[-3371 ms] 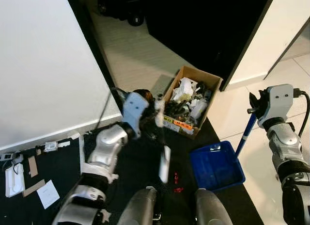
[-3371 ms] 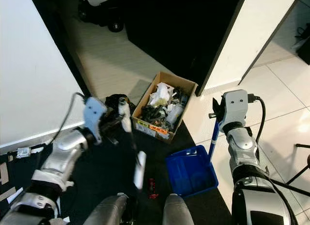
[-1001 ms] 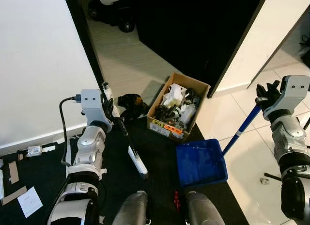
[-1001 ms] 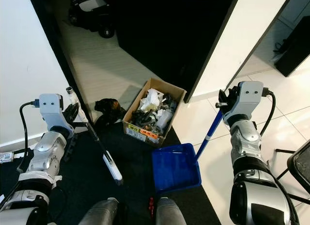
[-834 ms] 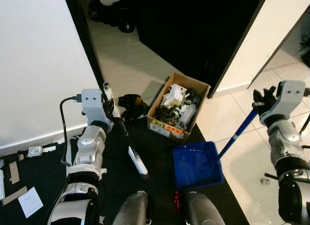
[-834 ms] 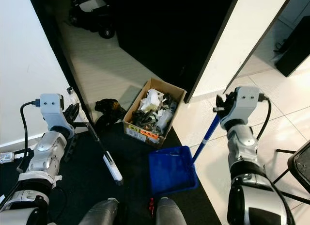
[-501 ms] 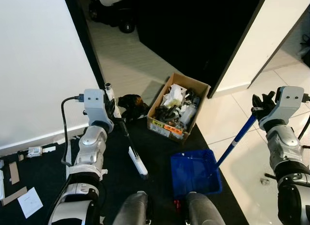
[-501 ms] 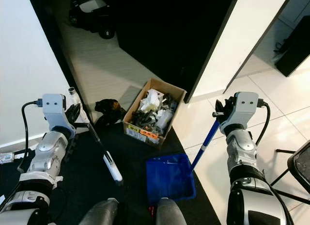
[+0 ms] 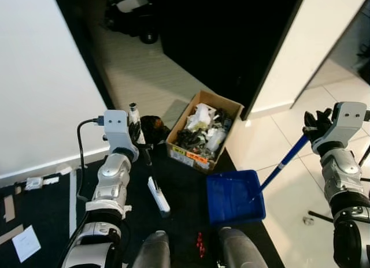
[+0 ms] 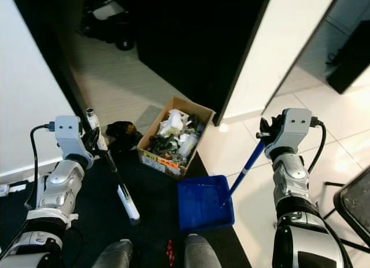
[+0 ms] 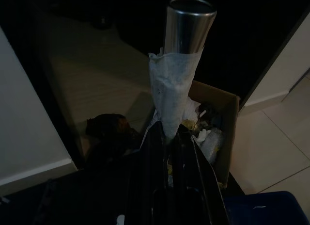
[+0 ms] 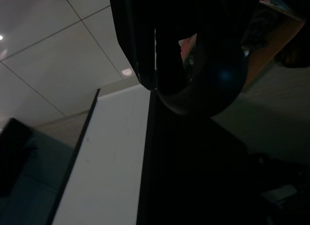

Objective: Sweep floor

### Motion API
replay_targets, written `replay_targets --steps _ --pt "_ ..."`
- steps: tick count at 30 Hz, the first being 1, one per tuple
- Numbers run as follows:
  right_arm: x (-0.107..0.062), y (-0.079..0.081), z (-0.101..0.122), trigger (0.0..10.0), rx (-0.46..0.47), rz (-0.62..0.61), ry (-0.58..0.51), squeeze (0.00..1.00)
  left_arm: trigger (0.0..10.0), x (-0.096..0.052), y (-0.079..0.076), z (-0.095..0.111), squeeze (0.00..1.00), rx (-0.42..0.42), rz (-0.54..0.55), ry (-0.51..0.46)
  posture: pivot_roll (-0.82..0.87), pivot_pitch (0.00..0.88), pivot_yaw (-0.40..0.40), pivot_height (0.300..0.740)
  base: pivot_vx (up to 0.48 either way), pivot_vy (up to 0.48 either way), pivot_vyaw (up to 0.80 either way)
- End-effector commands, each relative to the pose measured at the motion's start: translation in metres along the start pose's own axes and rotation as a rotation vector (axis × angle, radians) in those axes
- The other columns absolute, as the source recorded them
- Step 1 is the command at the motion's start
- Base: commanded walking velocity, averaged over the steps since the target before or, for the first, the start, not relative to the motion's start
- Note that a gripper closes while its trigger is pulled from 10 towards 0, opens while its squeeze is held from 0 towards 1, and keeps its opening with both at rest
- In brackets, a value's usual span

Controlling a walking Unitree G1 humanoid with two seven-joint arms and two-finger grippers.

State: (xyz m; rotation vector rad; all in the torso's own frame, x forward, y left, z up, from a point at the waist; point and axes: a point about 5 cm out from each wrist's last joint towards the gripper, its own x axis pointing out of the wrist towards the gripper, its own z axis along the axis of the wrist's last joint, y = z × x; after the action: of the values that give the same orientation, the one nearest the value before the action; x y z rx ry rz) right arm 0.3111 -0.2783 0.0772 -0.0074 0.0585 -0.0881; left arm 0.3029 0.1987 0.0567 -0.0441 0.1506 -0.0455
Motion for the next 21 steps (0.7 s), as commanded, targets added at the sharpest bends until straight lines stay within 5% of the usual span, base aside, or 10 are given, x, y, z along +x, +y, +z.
replay_targets --steps 1,21 --pt "0.002 0.001 0.006 10.0 -0.01 0.005 -0.028 0.0 10.0 -0.002 -0.002 -0.001 0.0 -0.021 -0.012 0.001 -0.04 0.042 -0.045 0.74 0.0 0.0 0.0" --pt "-0.008 0.01 -0.013 10.0 0.037 -0.022 0.008 0.0 10.0 -0.003 0.001 0.0 0.0 0.011 -0.06 0.02 -0.03 0.049 -0.019 0.74 0.0 0.0 0.0"
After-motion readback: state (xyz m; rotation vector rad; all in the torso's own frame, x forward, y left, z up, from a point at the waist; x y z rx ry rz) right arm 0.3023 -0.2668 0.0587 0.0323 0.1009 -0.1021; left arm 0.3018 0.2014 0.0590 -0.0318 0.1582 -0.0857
